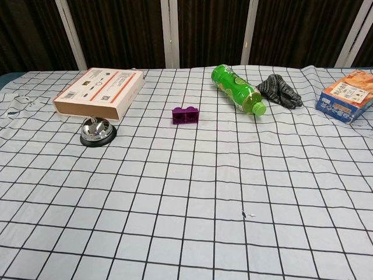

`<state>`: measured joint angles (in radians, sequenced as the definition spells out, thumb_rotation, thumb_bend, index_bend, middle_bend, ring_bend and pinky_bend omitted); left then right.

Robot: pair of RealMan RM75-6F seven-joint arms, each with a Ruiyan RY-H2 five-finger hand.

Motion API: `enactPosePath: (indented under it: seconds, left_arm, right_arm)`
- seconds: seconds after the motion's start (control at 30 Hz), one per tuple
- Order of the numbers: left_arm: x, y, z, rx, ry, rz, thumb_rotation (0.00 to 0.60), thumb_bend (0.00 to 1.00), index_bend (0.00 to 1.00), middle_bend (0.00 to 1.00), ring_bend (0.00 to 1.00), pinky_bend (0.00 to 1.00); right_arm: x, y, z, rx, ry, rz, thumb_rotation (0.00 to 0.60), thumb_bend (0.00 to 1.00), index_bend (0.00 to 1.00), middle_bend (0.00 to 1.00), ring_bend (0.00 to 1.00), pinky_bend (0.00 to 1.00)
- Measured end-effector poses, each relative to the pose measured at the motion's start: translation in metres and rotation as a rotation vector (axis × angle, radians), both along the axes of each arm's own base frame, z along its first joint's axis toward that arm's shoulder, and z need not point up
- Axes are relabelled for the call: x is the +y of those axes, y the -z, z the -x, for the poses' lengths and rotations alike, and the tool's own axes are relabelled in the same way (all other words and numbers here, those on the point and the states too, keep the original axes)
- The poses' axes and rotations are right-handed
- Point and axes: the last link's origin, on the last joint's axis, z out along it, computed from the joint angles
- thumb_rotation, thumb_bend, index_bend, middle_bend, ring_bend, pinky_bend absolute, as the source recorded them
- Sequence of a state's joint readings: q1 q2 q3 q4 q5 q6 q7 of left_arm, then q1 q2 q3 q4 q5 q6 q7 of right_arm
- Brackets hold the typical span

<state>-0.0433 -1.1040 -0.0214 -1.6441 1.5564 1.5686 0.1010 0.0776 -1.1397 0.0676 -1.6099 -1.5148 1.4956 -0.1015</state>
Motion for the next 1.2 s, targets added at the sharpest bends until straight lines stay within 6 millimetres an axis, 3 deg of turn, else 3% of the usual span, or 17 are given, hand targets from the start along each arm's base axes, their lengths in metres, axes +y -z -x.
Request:
enactPosePath:
  seconds: [0.67, 0.73, 0.9, 1.2]
  left_arm:
    - [0.006, 0.011, 0.0, 0.003, -0.002, 0.055, 0.6, 0.59, 0.0, 0.0, 0.0, 0.06]
    - [0.006, 0.011, -0.001, 0.002, 0.008, 0.057, 0.6, 0.64, 0.0, 0.0, 0.0, 0.06]
    - [0.014, 0.014, -0.005, 0.005, 0.064, 0.061, 0.6, 0.9, 0.0, 0.0, 0.0, 0.06]
    - [0.049, 0.034, -0.018, 0.052, 0.119, 0.132, 0.6, 0.97, 0.0, 0.0, 0.0, 0.06]
  right_arm:
    - [-0.002, 0.001, 0.002, -0.01, 0.009, -0.017, 0.6, 0.39, 0.08, 0.0, 0.0, 0.0]
    - [-0.001, 0.001, 0.002, -0.015, 0.008, -0.018, 0.6, 0.39, 0.08, 0.0, 0.0, 0.0]
    - [0.0, 0.001, 0.003, -0.021, 0.015, -0.027, 0.6, 0.39, 0.08, 0.0, 0.0, 0.0]
    - [-0.002, 0.005, 0.002, -0.014, 0.02, -0.042, 0.6, 0.39, 0.08, 0.0, 0.0, 0.0]
